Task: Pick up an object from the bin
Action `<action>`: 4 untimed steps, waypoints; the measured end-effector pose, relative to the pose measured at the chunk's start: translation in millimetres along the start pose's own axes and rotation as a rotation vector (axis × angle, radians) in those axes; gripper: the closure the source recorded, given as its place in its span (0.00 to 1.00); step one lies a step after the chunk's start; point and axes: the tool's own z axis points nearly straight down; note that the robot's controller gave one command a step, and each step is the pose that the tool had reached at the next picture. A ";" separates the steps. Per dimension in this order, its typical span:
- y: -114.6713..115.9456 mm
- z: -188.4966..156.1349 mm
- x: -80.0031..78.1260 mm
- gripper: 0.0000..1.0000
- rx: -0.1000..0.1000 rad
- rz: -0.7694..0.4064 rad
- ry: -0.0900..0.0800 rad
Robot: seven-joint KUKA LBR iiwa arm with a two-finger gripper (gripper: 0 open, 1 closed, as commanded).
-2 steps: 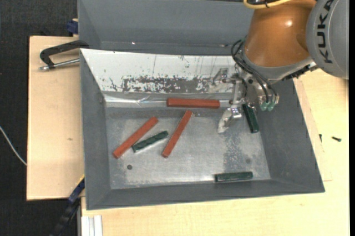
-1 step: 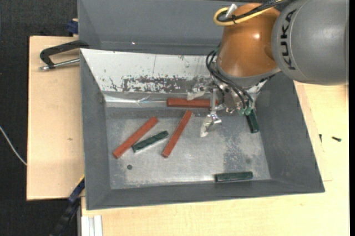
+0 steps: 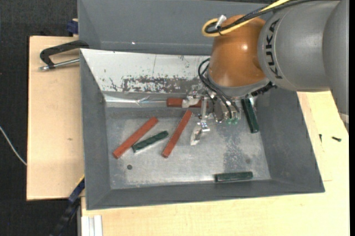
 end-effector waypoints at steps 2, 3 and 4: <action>31.4 39.8 -0.5 1.00 0.007 -0.351 -0.008; 36.0 39.9 -12.7 1.00 0.006 -0.265 0.001; 40.4 36.3 -15.9 1.00 0.004 -0.217 -0.009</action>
Offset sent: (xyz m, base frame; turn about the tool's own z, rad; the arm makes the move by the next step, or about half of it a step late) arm 0.0000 0.0000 0.0000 0.0000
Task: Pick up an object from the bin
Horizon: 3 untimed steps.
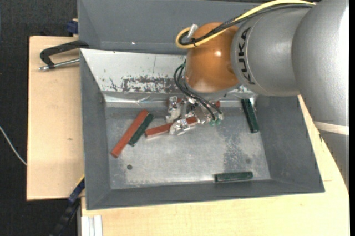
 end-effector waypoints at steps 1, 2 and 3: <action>28.0 -19.8 18.0 1.00 0.000 -0.129 -0.012; 0.9 -123.8 31.8 1.00 -0.001 -0.204 -0.005; 1.0 -123.8 31.8 0.00 -0.001 -0.204 -0.005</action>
Offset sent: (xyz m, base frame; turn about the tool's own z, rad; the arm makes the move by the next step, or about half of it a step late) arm -0.0320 -0.0098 0.1226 -0.2053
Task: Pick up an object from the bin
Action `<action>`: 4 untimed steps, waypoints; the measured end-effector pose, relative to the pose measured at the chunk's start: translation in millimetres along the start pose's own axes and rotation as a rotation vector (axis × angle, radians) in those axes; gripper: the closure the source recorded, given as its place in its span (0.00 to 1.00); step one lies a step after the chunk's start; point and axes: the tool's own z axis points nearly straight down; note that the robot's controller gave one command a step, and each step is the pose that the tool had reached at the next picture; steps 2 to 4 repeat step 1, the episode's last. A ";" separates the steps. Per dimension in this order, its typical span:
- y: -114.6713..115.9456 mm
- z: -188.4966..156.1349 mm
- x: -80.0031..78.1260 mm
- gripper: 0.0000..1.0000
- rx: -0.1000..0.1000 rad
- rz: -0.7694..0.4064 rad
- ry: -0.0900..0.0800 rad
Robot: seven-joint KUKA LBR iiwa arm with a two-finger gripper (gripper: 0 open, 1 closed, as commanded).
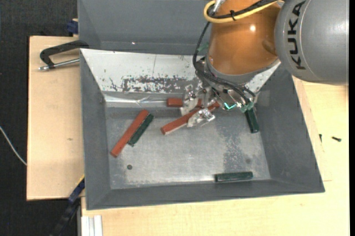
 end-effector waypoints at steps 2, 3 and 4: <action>0.1 0.0 0.0 1.00 0.000 0.000 0.000; 0.1 0.0 0.0 1.00 0.000 0.000 0.000; 0.1 0.0 0.0 1.00 0.000 0.000 0.000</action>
Offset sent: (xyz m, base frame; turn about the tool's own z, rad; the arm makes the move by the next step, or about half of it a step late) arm 0.0000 0.0000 0.0000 0.0000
